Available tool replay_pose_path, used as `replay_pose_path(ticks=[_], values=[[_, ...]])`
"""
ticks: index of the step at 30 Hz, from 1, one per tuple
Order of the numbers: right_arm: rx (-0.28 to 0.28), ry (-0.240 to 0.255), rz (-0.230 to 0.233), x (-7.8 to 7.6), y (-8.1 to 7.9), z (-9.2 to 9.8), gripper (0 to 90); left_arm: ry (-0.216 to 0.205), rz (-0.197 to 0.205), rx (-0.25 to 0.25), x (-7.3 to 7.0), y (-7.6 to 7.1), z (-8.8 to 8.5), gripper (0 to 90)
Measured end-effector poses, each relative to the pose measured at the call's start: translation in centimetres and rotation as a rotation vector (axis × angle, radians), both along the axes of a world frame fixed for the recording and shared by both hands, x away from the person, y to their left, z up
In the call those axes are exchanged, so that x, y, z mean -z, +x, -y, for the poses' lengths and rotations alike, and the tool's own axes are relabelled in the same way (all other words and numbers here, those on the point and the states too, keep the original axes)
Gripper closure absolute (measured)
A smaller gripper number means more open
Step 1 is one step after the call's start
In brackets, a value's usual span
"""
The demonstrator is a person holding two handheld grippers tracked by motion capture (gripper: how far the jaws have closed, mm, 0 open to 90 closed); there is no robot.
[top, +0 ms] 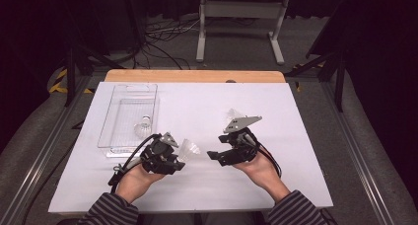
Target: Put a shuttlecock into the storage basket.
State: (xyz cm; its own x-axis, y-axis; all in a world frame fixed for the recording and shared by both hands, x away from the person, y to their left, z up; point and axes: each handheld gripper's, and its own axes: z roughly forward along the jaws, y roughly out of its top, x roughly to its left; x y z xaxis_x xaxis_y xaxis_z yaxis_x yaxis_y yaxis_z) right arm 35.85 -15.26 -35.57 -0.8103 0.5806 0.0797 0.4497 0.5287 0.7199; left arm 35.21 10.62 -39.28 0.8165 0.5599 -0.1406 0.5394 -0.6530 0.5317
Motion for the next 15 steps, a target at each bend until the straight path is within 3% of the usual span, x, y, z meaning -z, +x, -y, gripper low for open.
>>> replay_pose_path(ticks=[15], values=[[0.048, 0.024, 0.074, 0.7, -0.9, 2.7, 28.5, -0.013, -0.007, -0.019, -0.3, -0.2, -1.0, 65.0]])
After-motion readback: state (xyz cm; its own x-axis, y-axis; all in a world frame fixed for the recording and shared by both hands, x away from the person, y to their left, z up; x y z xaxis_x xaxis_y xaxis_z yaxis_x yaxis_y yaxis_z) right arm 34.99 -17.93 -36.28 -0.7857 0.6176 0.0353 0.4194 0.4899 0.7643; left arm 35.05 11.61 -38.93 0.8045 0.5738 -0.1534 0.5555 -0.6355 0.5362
